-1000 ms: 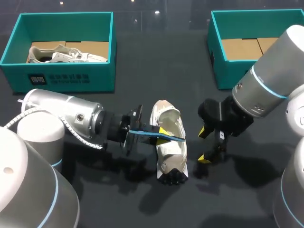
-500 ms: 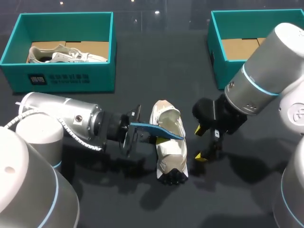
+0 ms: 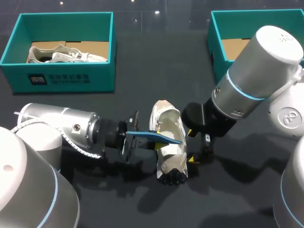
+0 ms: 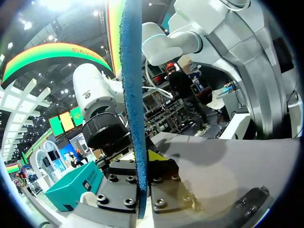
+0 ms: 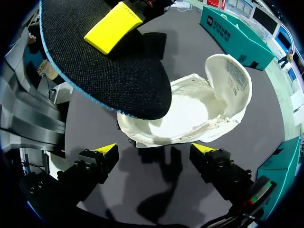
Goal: Take the shoe out of the shoebox, open the shoe tongue, remove and reinsert the insole, then place the shoe into the shoebox
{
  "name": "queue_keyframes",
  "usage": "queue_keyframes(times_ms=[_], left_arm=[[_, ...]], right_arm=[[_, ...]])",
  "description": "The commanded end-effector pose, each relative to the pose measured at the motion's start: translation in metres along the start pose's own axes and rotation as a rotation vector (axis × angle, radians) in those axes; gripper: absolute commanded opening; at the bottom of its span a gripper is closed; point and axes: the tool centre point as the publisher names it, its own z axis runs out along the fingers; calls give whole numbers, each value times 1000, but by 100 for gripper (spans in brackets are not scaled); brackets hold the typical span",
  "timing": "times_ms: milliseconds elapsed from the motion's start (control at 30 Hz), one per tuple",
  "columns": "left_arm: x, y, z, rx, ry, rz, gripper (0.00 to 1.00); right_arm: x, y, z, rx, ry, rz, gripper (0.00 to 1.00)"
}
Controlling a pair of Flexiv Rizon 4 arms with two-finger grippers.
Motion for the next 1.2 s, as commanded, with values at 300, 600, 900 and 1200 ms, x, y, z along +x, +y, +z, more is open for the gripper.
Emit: queue_keyframes(times_ms=[300,600,900,1200], left_arm=[[6,1,-2,-1,-11,-9,0],[8,-2,-1,22,-31,-36,0],[9,2,3,35,-37,-40,0],[4,22,14,24,-70,-40,0]], right_arm=[[-7,-14,13,-71,-12,-25,100],[-10,-17,15,-94,-8,-34,100],[-10,-18,16,-101,-6,-42,100],[-10,-18,16,-101,-6,-42,100]])
